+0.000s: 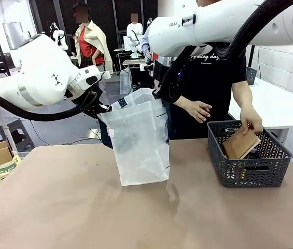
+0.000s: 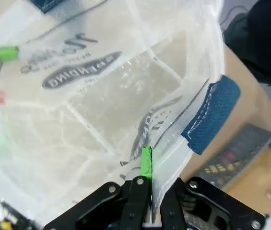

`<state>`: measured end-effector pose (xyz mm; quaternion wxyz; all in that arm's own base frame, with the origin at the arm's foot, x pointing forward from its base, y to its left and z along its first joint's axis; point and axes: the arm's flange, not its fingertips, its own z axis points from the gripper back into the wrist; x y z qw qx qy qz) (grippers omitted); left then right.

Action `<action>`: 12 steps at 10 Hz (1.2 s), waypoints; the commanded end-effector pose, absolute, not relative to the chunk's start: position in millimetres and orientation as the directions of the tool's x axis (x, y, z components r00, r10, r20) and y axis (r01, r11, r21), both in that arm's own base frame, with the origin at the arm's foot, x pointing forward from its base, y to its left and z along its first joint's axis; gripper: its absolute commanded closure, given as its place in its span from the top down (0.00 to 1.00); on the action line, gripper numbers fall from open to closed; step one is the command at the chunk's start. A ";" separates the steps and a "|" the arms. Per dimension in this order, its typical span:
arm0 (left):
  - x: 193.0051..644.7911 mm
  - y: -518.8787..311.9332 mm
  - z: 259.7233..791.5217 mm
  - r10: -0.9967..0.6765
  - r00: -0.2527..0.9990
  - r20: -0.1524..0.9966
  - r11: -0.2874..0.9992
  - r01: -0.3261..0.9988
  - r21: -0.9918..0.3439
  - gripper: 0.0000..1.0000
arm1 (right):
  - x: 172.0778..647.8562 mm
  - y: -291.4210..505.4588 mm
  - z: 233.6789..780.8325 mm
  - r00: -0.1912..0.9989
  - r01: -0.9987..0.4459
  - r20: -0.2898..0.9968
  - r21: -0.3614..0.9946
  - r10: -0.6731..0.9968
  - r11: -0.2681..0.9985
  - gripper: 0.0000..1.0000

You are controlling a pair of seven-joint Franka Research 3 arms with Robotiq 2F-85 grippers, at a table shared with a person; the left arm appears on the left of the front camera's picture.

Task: Transfer purchased items from the store into the shopping bag.
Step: Open the Reusable shopping bag in the center of the table.

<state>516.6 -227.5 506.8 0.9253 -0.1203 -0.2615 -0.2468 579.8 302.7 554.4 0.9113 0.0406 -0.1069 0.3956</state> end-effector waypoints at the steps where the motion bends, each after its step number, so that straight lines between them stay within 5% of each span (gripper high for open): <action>1: 513.9 -223.9 504.7 -0.376 0.758 0.533 0.884 0.465 -0.038 0.00 | 572.4 274.0 542.0 0.594 -0.776 0.254 -0.067 0.763 0.627 0.00; 6: 525.1 -237.8 510.7 -0.496 0.763 0.415 0.833 0.553 -0.020 0.00 | 594.3 232.5 538.5 0.517 -0.829 0.276 -0.075 0.811 0.554 0.00; 12: 551.3 -227.1 501.9 -0.446 0.812 0.376 0.876 0.482 -0.001 0.00 | 601.3 190.4 536.1 0.625 -0.754 0.304 -0.005 0.719 0.657 0.00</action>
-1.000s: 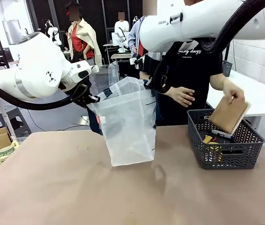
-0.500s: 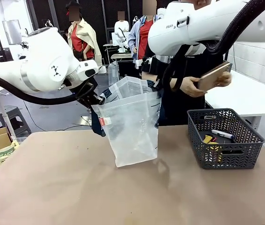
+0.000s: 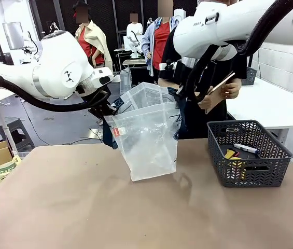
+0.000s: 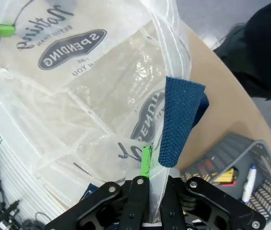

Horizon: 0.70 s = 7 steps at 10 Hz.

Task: Transfer purchased items from the store into the shopping bag.
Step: Open the Reusable shopping bag in the center of the table.

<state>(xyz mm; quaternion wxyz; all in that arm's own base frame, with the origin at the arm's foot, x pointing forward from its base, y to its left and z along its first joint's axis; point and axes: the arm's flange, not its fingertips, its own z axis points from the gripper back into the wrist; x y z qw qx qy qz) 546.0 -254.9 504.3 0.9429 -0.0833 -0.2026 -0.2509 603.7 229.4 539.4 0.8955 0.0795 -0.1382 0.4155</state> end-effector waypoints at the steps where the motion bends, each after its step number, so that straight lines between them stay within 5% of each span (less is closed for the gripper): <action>1: 552.8 -225.0 505.8 -0.425 0.818 0.389 0.886 0.463 -0.004 0.00 | 601.1 187.7 535.0 0.647 -0.739 0.296 0.013 0.703 0.674 0.00; 7: 552.3 -225.6 527.1 -0.435 0.827 0.356 0.865 0.494 -0.091 0.00 | 594.7 186.5 537.8 0.683 -0.708 0.269 0.012 0.680 0.706 0.00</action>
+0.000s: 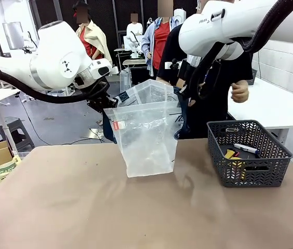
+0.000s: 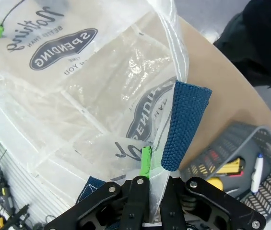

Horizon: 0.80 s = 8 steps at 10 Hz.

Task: Transfer purchased items from the store into the shopping bag.
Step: Open the Reusable shopping bag in the center of the table, then move the Reusable shopping bag to the right side of the table.

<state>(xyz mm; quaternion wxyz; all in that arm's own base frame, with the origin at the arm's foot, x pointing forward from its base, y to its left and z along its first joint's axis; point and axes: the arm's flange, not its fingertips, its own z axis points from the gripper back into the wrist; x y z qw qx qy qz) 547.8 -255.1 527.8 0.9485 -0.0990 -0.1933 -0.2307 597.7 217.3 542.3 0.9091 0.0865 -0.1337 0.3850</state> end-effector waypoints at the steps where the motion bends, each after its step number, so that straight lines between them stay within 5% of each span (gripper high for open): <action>1: 550.9 -231.4 518.6 -0.460 0.825 0.327 0.849 0.517 -0.110 0.00 | 594.2 187.7 535.2 0.683 -0.712 0.258 0.027 0.683 0.702 0.00; 2: 547.8 -255.1 527.8 -0.399 0.819 0.412 0.874 0.476 -0.099 0.00 | 597.7 217.3 542.3 0.668 -0.723 0.310 0.054 0.677 0.689 0.00; 8: 547.8 -255.1 527.8 -0.399 0.819 0.412 0.874 0.476 -0.099 0.00 | 597.7 217.3 542.3 0.668 -0.723 0.310 0.054 0.677 0.689 0.00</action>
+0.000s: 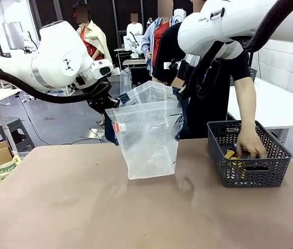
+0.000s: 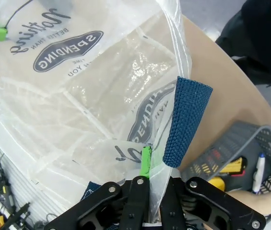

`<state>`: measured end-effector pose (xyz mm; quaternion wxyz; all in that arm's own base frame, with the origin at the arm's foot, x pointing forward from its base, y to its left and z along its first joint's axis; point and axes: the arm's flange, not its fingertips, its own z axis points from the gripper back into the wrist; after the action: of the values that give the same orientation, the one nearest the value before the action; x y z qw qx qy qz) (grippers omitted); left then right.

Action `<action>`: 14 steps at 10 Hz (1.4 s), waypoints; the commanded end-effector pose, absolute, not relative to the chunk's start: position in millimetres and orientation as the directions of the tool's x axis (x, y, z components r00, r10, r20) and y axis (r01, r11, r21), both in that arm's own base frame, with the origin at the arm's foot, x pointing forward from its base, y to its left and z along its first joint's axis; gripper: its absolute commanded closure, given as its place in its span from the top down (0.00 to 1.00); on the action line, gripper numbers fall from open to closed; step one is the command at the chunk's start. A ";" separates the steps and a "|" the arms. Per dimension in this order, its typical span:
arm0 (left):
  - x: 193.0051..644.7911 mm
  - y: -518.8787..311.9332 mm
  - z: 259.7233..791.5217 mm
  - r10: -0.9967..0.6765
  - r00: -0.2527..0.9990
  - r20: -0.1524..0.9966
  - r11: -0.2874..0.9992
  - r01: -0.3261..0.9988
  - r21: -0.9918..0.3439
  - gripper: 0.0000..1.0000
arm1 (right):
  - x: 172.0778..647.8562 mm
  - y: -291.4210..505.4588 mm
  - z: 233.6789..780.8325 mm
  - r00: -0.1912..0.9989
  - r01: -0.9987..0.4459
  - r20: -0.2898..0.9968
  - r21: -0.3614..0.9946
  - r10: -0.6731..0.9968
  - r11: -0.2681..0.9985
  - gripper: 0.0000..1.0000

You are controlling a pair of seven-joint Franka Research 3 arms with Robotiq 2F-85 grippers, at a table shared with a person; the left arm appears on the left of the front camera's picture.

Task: Transfer purchased items from the store into the shopping bag.
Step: Move the Reusable shopping bag to the right side of the table.

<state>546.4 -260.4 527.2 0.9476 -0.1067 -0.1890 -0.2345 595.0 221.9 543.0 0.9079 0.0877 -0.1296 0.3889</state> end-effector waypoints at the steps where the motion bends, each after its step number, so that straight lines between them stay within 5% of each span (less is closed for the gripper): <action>1: 547.8 -255.1 527.8 -0.399 0.819 0.412 0.874 0.476 -0.099 0.00 | 597.7 217.3 542.3 0.668 -0.723 0.310 0.054 0.677 0.689 0.00; 14: 546.4 -260.4 527.2 -0.404 0.819 0.408 0.867 0.485 -0.114 0.00 | 595.1 221.9 543.2 0.664 -0.729 0.304 0.058 0.683 0.682 0.00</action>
<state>546.0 -261.4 527.0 0.9474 -0.1069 -0.1888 -0.2353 594.7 222.8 543.2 0.9076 0.0879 -0.1296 0.3896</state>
